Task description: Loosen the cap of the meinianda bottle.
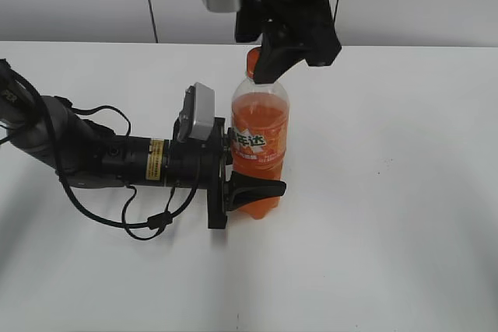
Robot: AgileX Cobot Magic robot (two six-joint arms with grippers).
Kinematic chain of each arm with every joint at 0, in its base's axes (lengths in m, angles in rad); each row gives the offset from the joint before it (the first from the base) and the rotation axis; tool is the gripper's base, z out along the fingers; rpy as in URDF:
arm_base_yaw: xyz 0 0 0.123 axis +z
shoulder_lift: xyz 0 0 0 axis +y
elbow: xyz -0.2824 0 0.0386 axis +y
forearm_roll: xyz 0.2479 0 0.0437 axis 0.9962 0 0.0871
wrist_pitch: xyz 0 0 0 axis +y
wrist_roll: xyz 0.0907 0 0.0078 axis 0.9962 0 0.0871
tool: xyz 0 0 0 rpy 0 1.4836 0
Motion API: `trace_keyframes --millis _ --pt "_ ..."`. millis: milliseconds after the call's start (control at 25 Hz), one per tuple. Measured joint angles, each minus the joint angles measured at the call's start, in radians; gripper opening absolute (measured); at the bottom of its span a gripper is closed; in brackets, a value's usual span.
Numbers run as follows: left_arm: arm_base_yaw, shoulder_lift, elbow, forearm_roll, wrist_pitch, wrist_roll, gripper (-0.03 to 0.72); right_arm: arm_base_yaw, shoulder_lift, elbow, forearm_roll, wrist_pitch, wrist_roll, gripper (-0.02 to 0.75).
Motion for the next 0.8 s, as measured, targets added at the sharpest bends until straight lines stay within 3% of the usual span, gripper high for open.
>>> trace_keyframes --millis 160,400,520,800 --pt "0.000 0.000 0.000 0.003 0.003 0.000 0.391 0.000 0.000 0.000 -0.001 -0.001 0.030 0.546" --pt "0.000 0.000 0.000 0.007 0.003 0.000 0.391 0.000 0.000 0.000 0.022 -0.001 0.120 0.563" --pt "0.000 0.000 0.000 0.008 0.002 0.000 0.391 0.000 -0.010 0.000 0.022 -0.001 0.296 0.565" --pt "0.000 0.000 0.000 0.010 0.001 0.000 0.391 0.000 -0.051 0.000 0.013 -0.001 0.937 0.565"
